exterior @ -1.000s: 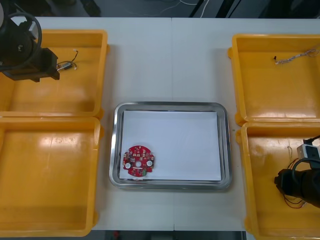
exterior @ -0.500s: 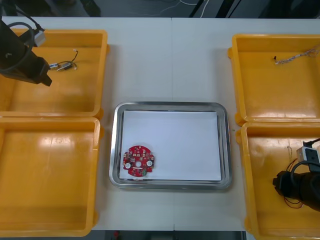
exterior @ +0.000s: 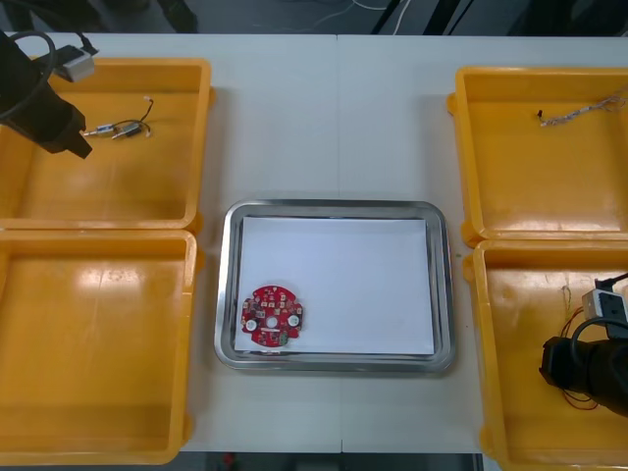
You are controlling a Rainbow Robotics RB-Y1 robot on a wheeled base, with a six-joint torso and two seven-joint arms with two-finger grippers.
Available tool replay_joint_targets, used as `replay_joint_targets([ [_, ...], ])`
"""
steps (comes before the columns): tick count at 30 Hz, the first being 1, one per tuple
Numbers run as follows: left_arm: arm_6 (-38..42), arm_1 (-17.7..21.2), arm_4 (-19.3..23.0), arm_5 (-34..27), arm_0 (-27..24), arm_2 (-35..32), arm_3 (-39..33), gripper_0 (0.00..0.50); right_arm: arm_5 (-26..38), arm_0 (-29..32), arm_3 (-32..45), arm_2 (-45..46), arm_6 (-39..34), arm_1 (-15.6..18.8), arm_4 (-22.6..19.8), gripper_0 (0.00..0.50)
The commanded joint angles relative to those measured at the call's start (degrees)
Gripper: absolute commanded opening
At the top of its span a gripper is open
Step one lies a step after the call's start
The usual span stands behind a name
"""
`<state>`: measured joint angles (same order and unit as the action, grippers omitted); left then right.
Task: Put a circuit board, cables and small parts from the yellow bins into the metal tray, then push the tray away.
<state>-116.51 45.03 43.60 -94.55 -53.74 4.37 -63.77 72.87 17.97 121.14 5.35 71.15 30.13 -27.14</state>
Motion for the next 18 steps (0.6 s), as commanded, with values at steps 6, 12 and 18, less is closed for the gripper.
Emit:
replay_joint_targets([
  [6,-9.17,-3.02,-4.14,7.81,-4.45,-2.78,3.39,0.5,1.05,-0.83,0.33,1.42,-1.54,-0.42,-0.55,0.0],
  [12,-15.59,-4.34,-6.42,8.86,-7.35,-5.16,9.81,0.5,7.81,-4.17,2.61,5.81,-1.45,0.19,-1.16,0.0],
  [18,-21.56,-5.04,-7.13,13.17,-10.25,-5.95,17.72,0.5,17.92,-6.11,7.53,10.38,-1.72,2.74,-3.54,0.0],
])
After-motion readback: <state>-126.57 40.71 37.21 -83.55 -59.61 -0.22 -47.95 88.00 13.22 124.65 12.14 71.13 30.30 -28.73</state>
